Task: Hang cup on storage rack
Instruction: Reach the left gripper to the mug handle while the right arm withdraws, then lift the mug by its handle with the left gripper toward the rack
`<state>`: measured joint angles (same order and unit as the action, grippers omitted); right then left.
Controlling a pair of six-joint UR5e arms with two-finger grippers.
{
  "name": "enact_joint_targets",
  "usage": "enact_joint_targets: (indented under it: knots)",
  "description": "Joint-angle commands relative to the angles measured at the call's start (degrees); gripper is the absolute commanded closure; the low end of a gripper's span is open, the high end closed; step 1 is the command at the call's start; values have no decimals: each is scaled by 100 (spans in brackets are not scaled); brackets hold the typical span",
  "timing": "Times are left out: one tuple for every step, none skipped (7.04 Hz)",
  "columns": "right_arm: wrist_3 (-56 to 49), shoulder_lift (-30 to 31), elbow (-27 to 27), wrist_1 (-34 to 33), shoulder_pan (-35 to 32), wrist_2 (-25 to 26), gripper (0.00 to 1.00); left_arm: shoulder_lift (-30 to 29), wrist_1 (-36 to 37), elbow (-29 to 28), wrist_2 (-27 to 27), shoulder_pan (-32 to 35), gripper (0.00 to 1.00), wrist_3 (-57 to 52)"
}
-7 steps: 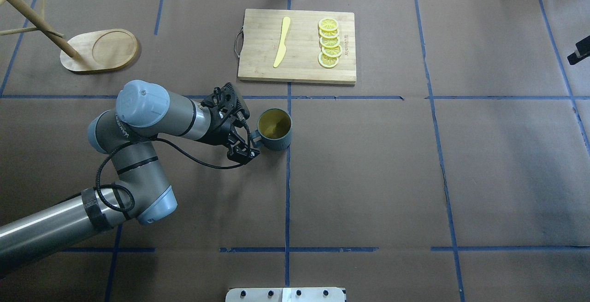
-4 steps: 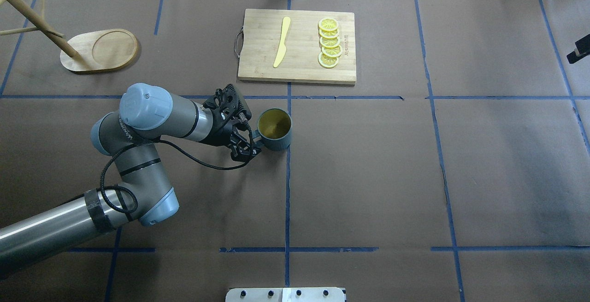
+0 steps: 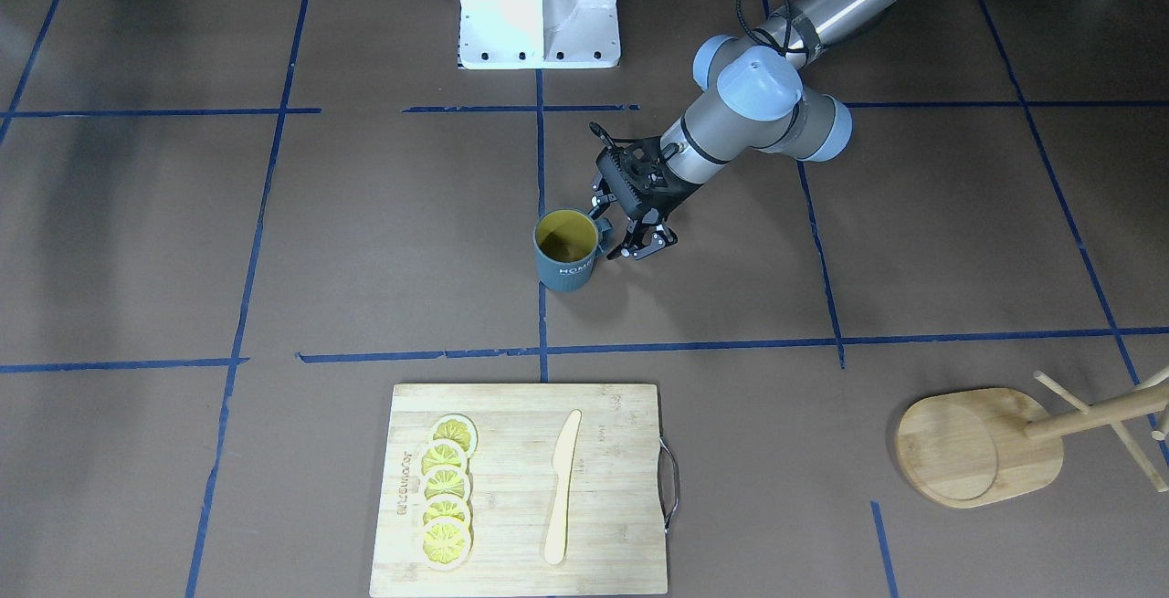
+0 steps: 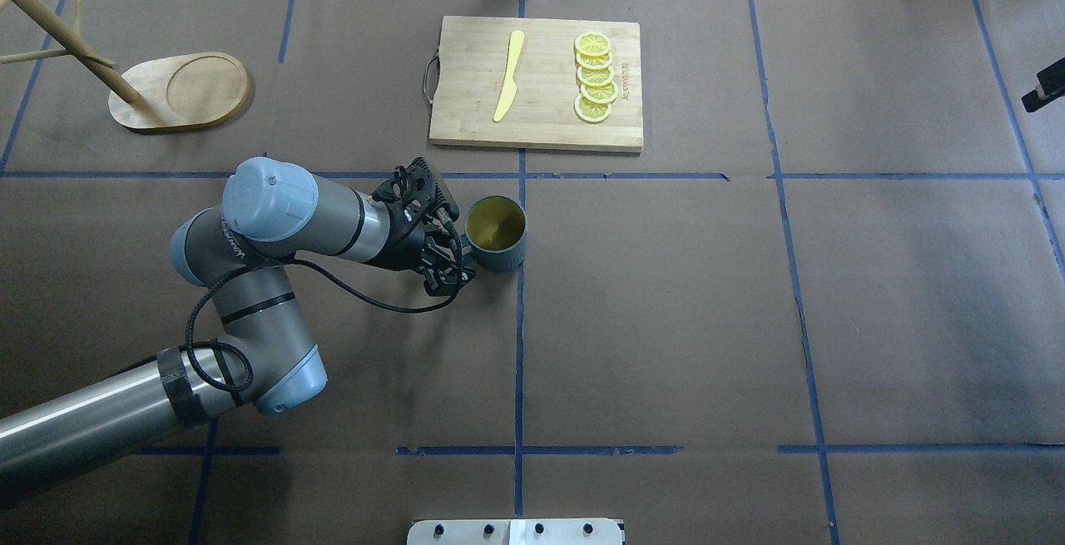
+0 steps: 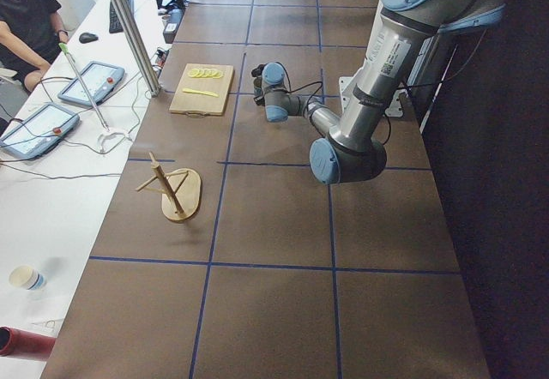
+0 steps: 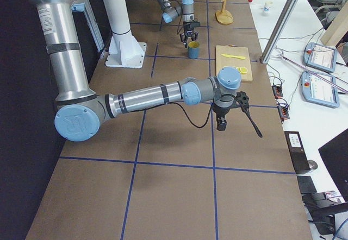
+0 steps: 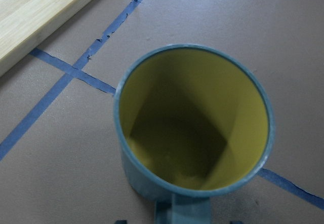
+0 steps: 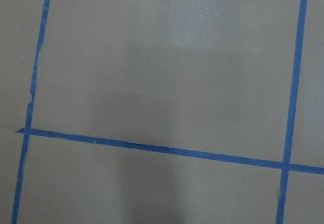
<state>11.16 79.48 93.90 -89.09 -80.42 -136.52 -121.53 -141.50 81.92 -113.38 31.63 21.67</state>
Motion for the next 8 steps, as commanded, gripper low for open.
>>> enact_joint_targets:
  knots:
    - [96, 6, 40, 6, 0, -85, 0, -2, -184, 9, -17, -43, 100, 670]
    - [132, 6, 41, 6, 0, -86, 0, -63, -185, 17, -52, -17, 100, 724]
    - [132, 6, 49, 6, 0, -86, 0, -116, -185, 87, -114, 114, 100, 985]
    - [132, 15, 50, 15, 0, -86, 0, -195, -203, 105, -480, 333, 100, 1275]
    - [124, 15, 50, 15, -52, -77, 0, -187, -211, 236, -762, 604, 100, 1557]
    - [45, 85, 32, 15, -270, -86, 0, -160, -220, 376, -817, 877, 100, 2090]
    - [1, 242, 32, 23, -612, -86, 0, -91, -481, 430, -826, 1158, 100, 2722]
    - [-504, 391, -12, 15, -833, -68, 0, 102, -1110, 422, -791, 1265, 100, 3903]
